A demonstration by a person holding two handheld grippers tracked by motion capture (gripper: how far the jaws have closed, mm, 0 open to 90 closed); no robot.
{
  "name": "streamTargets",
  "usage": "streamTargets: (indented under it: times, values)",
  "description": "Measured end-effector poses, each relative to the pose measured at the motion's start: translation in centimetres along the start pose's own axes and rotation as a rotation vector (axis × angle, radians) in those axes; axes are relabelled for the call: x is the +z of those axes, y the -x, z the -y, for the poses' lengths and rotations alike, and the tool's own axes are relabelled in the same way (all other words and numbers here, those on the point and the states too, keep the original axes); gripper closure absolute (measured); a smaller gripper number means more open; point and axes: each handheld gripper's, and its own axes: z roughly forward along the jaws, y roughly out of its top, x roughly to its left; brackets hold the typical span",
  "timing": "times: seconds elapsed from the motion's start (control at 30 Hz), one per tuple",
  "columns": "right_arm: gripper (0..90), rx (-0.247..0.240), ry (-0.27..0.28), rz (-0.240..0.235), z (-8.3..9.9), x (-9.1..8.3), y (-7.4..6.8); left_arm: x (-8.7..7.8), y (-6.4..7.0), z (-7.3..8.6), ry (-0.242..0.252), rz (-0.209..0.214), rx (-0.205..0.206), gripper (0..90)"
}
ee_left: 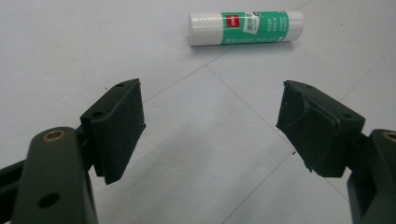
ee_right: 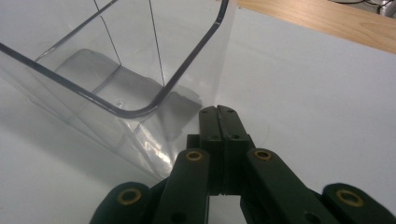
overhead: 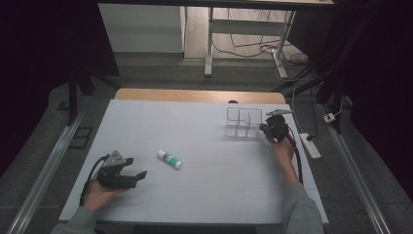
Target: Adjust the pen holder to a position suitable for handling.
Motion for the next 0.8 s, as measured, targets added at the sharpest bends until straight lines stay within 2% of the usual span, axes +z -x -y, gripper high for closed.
streamTargets:
  times: [0.17, 0.37, 0.8]
  values:
    - [89.0, -0.008, 0.006, -0.003, -0.2, 0.2, -0.4, -0.1, 0.0, 0.0, 0.002, 0.004, 0.001, 22.6]
    - [89.0, 0.012, 0.012, -0.009, -0.4, 0.3, -0.5, -0.1, 0.2, 0.0, 0.000, 0.008, 0.009, 22.7]
    - [89.0, -0.008, 0.009, -0.024, -0.9, 1.0, -1.5, -0.1, 0.2, 0.0, -0.001, 0.005, 0.007, 22.6]
